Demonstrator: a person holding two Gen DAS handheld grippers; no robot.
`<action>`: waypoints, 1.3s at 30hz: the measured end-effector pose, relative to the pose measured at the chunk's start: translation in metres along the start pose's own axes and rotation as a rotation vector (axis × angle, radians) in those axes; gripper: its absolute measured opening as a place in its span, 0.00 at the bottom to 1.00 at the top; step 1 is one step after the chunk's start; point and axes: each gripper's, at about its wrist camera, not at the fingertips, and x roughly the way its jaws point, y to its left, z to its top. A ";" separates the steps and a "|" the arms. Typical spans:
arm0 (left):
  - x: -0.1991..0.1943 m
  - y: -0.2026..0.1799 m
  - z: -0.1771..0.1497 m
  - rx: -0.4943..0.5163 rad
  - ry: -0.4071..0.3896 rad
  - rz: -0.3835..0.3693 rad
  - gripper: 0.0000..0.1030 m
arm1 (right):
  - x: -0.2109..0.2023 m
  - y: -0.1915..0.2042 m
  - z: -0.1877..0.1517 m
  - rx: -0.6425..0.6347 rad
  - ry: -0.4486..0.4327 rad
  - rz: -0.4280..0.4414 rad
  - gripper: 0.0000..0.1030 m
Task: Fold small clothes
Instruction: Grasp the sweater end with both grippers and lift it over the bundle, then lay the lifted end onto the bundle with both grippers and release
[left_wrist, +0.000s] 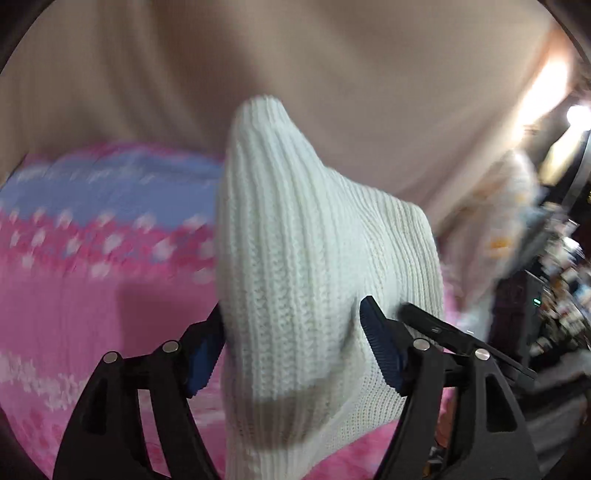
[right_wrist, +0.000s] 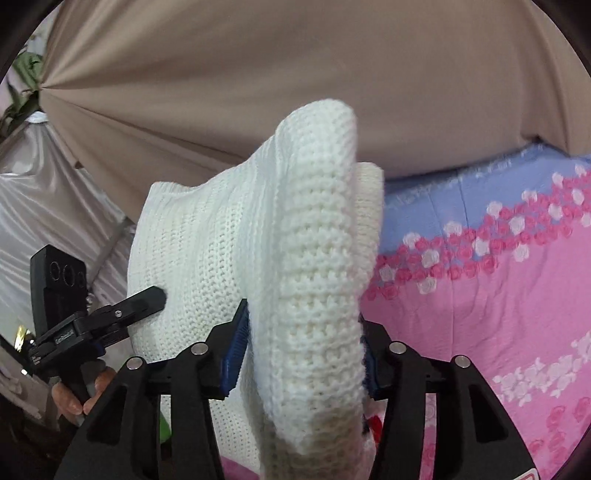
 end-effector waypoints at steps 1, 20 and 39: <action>0.029 0.030 -0.017 -0.049 0.039 0.055 0.67 | 0.029 -0.020 -0.011 0.026 0.036 -0.040 0.53; 0.126 0.138 -0.100 -0.422 0.178 0.008 0.48 | 0.174 -0.108 -0.091 0.241 0.342 -0.122 0.68; 0.074 0.053 -0.140 -0.167 0.217 0.167 0.34 | 0.060 -0.112 -0.120 0.180 0.254 -0.296 0.51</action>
